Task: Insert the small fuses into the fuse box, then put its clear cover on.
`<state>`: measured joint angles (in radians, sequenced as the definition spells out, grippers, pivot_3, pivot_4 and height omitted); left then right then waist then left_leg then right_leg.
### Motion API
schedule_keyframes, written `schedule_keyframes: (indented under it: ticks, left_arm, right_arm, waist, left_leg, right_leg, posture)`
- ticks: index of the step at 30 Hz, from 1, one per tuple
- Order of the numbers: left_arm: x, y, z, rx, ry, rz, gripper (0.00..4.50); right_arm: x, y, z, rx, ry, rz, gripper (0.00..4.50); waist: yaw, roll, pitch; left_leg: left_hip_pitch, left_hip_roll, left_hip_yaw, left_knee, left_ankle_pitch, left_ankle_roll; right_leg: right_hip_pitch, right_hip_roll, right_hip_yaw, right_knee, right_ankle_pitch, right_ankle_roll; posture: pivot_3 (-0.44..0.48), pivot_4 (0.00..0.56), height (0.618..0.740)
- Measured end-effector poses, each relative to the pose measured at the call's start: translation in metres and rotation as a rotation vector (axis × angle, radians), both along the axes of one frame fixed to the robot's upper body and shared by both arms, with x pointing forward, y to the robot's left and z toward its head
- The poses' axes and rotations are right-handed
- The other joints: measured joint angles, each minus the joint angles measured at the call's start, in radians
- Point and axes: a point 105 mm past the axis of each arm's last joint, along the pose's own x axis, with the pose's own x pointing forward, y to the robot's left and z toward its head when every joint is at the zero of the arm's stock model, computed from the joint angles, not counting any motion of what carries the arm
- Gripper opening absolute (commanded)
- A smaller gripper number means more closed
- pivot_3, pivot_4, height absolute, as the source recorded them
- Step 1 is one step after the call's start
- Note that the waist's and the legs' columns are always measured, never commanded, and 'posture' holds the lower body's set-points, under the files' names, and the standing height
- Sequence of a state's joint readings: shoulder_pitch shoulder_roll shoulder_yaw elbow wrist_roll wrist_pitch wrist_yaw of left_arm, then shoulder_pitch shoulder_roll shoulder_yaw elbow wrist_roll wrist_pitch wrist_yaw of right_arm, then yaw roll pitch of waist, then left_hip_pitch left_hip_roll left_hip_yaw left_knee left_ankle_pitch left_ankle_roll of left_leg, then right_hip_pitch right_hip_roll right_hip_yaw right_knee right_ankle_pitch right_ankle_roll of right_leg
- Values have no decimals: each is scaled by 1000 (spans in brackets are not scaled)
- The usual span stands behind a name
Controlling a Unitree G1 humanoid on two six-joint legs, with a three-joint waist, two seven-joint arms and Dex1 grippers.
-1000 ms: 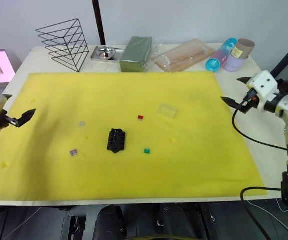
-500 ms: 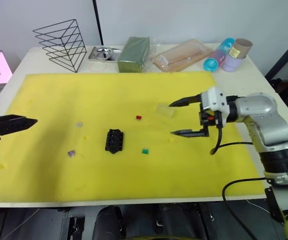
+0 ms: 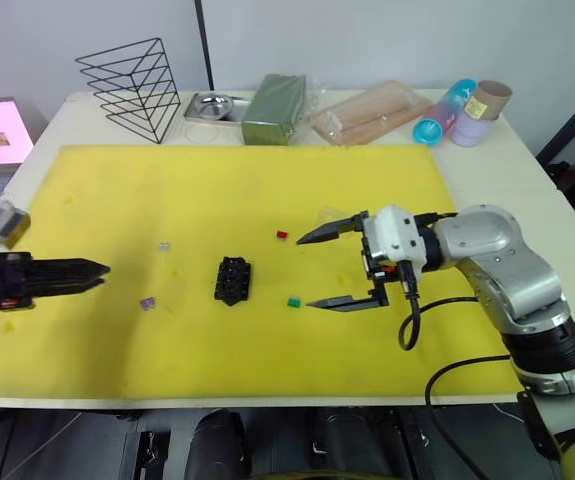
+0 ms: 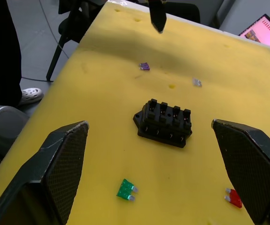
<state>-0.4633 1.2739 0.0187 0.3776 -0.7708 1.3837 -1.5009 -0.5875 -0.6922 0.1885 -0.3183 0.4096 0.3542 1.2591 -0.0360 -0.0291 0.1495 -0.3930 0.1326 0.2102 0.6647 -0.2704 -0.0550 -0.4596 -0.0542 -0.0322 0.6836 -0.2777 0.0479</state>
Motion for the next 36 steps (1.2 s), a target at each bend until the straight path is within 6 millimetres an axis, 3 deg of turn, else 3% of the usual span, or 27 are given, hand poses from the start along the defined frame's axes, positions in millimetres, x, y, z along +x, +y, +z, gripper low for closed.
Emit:
schedule_keyframes:
  ticks: [10,20,27,36]
  left_arm:
    - [6,-7,-44,22,134,-52,4500]
    - [21,-12,-47,13,90,-69,4500]
    - [14,-26,-50,8,133,-147,4500]
    - [17,-27,-56,12,119,-155,4500]
  right_arm:
    - [-3,3,5,5,4,-20,4492]
    - [-5,-1,9,2,24,-47,4492]
    - [-6,-2,10,11,43,-48,4492]
    - [-4,-1,10,24,81,-75,4492]
  waist:
    - [-3,-2,0]
    - [4,-3,0]
    - [16,-3,0]
    - [21,-3,0]
  left_leg:
    - [0,0,-1,0,0,0]
    - [-1,0,-2,1,0,0]
    - [0,0,-2,1,0,1]
    - [0,0,-2,2,0,1]
  right_leg:
    - [0,1,0,0,0,0]
    - [1,1,0,0,0,0]
    - [1,1,0,0,0,0]
    - [1,1,0,0,0,0]
  posture:
    - [0,150,740]
    - [0,150,740]
    - [0,150,740]
    - [0,150,740]
